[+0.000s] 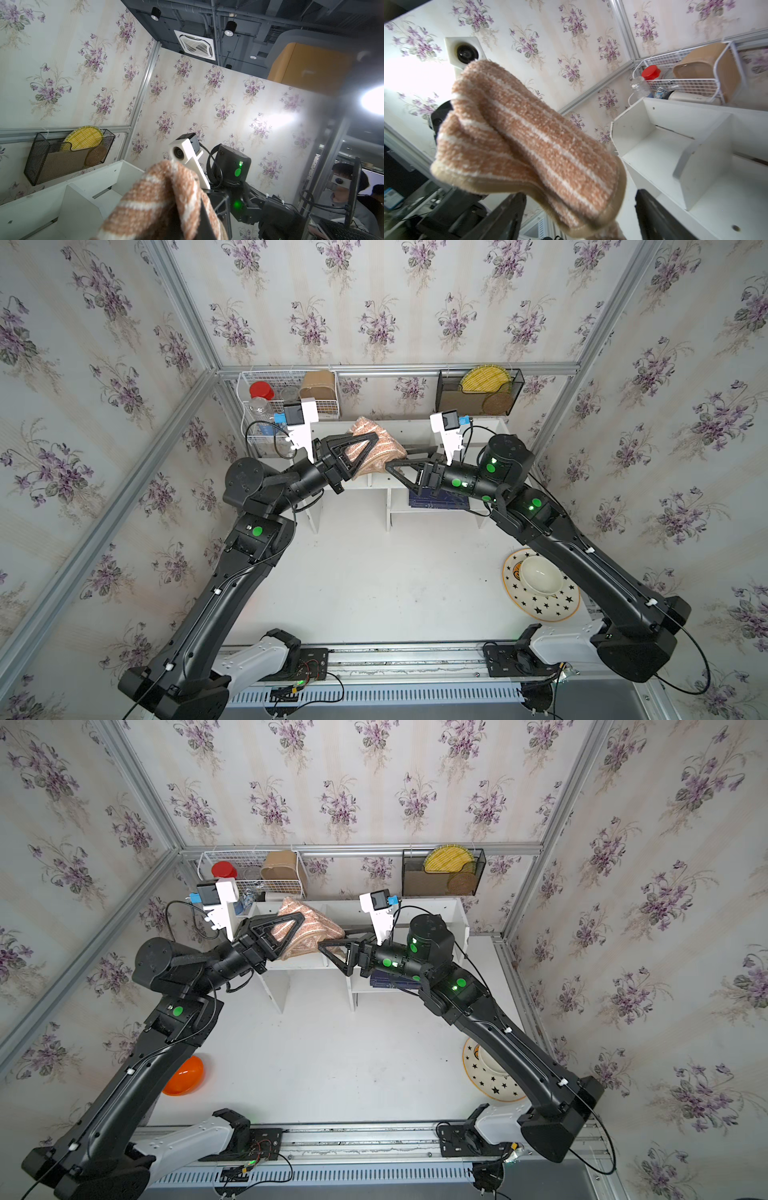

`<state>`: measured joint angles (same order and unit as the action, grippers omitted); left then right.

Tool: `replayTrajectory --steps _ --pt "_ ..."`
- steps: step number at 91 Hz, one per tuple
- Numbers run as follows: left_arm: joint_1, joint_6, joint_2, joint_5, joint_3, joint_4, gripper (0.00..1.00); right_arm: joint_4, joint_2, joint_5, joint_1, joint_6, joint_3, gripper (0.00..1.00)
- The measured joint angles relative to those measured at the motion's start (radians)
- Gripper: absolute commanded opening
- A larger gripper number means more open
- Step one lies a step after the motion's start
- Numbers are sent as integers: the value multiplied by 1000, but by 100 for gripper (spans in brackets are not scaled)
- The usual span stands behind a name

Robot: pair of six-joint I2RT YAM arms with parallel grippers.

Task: Wipe the bookshelf clean with a cloth
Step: Adjust the cleaning item.

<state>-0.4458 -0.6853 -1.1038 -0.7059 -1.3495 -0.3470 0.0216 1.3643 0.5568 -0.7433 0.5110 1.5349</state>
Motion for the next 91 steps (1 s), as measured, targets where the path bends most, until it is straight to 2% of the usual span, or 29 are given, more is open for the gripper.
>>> replayTrajectory --steps 9,26,29,34,44,57,67,91 --pt "0 -9 8 -1 12 -23 0 -85 17 85 0 67 -17 66" --pt "5 -15 15 18 48 -34 0 -237 19 193 0 169 -40 8" --pt "7 -15 20 26 57 -29 0 -252 11 200 0 174 -45 0" --pt "14 -14 34 49 77 -15 12 -278 -4 207 0 186 -53 0" --pt "27 -14 62 100 123 10 44 -328 -39 217 0 195 -77 0" --pt "50 -33 95 139 198 23 68 -373 -72 219 -1 204 -99 0" --pt "53 -87 99 139 252 -41 80 -402 -75 223 -1 221 -99 0" --pt "42 -391 -49 5 344 -460 81 -497 -47 257 -1 280 -92 0"
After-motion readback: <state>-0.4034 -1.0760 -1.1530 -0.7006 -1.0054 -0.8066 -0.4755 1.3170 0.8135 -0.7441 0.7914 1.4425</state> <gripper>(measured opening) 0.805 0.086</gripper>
